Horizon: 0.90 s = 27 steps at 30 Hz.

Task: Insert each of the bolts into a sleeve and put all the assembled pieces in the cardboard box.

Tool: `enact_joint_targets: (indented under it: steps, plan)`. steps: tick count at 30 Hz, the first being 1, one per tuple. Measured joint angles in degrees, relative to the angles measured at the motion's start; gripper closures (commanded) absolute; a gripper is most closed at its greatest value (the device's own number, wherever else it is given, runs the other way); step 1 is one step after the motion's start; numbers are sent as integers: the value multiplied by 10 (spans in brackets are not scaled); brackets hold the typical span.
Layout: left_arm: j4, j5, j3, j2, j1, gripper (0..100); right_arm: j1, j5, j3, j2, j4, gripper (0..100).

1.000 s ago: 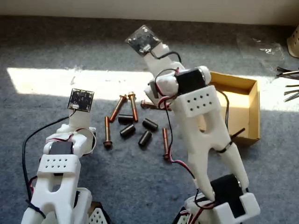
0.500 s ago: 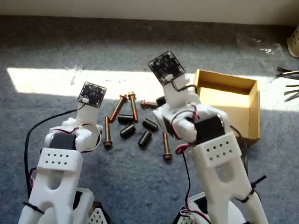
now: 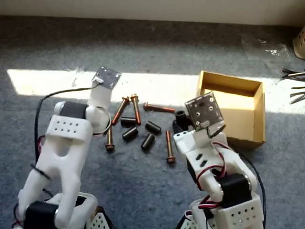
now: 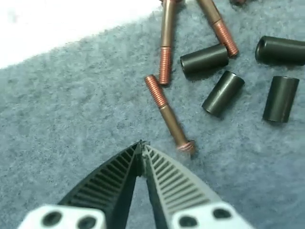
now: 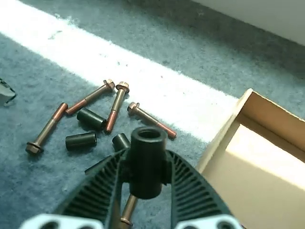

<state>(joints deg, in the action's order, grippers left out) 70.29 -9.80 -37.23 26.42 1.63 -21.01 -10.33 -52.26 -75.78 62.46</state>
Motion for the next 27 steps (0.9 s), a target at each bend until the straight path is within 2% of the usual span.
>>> enact_joint_targets:
  steps: [6, 15, 22, 27]
  plan:
    - [18, -1, 137, -197, 48, 995, 11, 3, -98, -82, -1, 992]
    - [127, -1, 387, -386, 76, 995, 11, 3, -260, -213, -55, 993]
    - [189, -1, 530, -522, 77, 995, 11, 3, -295, -285, -41, 993]
    - [200, -1, 587, -580, 77, 995, 11, 3, -295, -287, -37, 993]
